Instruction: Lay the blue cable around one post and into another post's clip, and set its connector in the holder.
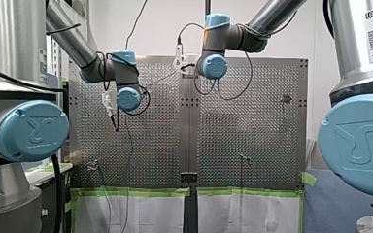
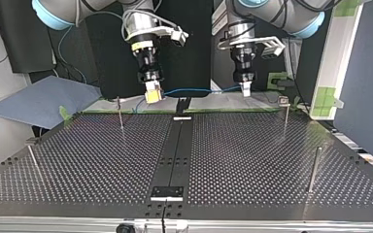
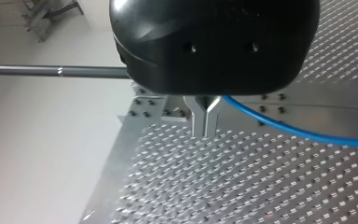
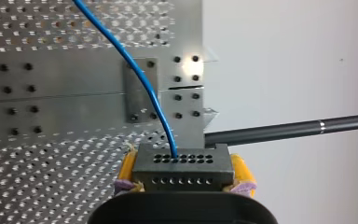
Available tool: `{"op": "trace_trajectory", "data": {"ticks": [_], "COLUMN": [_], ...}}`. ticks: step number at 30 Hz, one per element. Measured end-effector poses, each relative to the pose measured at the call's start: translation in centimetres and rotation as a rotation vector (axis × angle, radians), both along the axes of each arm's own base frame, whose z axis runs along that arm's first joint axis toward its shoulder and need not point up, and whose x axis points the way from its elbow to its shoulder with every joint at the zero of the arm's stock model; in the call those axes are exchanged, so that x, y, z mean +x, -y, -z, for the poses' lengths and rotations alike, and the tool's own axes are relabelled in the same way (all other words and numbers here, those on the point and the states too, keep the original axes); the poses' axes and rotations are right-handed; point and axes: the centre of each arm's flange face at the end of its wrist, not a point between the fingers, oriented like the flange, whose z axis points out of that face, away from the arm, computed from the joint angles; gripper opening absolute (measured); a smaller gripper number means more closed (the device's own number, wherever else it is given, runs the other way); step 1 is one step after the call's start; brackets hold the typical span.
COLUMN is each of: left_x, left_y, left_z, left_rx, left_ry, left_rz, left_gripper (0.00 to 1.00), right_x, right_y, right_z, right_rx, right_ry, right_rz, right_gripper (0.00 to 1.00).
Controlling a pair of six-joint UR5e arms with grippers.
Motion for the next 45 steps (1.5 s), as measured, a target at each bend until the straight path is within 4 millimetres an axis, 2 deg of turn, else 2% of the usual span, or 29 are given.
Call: {"op": "trace_trajectory", "data": {"ticks": [8, 20, 27, 31, 38, 45], "left_x": [0.3, 0.6, 0.8, 1.1, 2.4, 4.0], "left_y": [-2.0, -4.7, -6.5, -7.3, -8.9, -10.8], "left_z": [-2.8, -5.9, -8.6, -9.1, -9.8, -11.1], "left_rx": [-0.034, -0.101, -0.149, -0.168, -0.210, -0.234], "left_ry": [0.021, 0.050, 0.081, 0.079, 0.095, 0.128], "left_rz": [-0.017, -0.001, 0.013, 0.019, 0.032, 0.045], "left_gripper": [0.00, 0.00, 0.00, 0.00, 0.00, 0.00], "right_x": [0.2, 1.4, 2.0, 2.4, 3.2, 4.5], "right_y": [-0.1, -0.2, -0.2, -0.4, -1.1, -1.4], "right_z": [-2.0, -5.5, -7.7, -8.7, -9.1, -8.1], "right_rx": [0.004, -0.019, -0.030, -0.034, -0.044, -0.028], "right_ry": [-0.015, -0.001, 0.010, 0.014, 0.022, 0.005], "right_rz": [-0.019, -0.070, -0.109, -0.126, -0.169, -0.194], "right_gripper": [0.00, 0.00, 0.00, 0.00, 0.00, 0.00]}}
